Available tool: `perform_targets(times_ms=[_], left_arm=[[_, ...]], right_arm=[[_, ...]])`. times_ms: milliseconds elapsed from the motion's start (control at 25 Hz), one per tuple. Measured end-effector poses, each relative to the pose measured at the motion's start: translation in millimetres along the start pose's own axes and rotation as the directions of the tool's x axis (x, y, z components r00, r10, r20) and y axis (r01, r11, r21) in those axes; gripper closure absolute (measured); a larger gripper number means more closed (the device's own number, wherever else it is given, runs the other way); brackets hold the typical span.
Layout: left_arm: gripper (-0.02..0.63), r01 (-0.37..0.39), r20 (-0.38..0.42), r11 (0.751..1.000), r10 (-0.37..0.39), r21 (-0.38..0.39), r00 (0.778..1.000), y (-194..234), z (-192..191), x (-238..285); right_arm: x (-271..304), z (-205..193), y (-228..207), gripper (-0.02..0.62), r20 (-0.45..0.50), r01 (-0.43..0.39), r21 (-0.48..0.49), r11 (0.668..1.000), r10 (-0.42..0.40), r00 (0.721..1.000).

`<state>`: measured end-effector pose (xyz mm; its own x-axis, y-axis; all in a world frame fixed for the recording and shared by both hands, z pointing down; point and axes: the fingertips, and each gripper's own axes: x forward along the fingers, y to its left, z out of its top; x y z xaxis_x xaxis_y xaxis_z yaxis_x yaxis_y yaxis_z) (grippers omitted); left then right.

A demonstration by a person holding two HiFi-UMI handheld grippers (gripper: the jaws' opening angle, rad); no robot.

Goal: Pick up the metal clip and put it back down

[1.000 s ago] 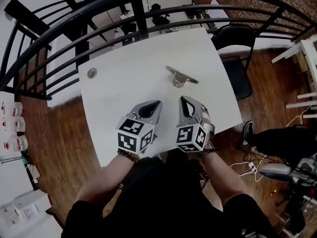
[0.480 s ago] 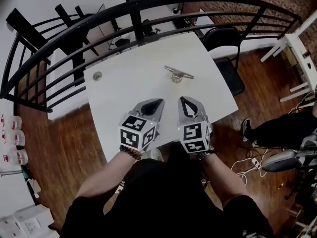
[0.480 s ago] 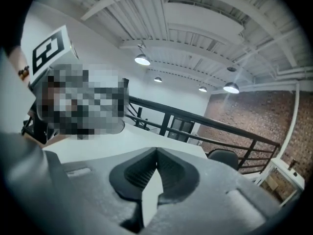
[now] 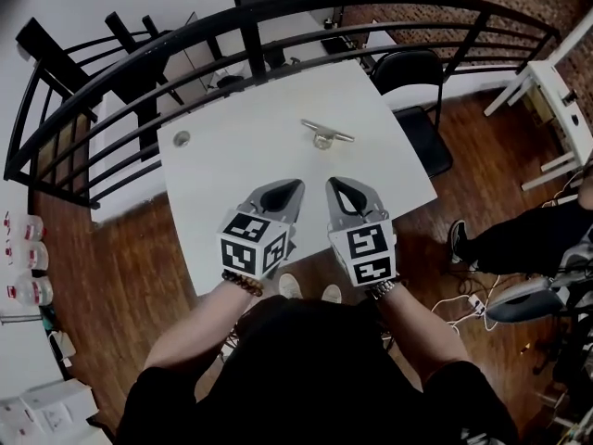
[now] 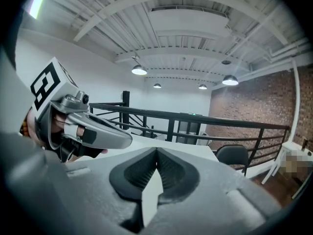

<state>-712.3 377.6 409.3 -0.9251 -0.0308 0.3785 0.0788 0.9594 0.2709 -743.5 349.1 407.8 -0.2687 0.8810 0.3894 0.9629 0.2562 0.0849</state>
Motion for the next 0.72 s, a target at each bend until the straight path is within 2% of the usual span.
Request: perform_targets(times_ms=[280, 480, 720], left_arm=[[0.591, -0.068, 0.012, 0.997, 0.068, -0.02, 0.998, -29.9, -7.6, 2.8], [0.591, -0.11, 0.006, 0.993, 0.11, -0.036, 0.994, -48.3, -18.0, -3.9], [0.591, -0.109, 0.003, 0.994, 0.109, -0.025, 0.994, -52.8, -24.9, -11.6]], right_arm=[[-28.1, -10.4, -13.3, 0.603, 0.025, -0.073, 0.06, 0.996, 0.072, 0.997], [-48.3, -13.7, -11.6, 0.603, 0.043, -0.112, 0.049, 0.992, 0.11, 0.993], [-56.5, -17.7, -2.2, 0.603, 0.062, -0.107, 0.064, 0.992, 0.103, 0.993]])
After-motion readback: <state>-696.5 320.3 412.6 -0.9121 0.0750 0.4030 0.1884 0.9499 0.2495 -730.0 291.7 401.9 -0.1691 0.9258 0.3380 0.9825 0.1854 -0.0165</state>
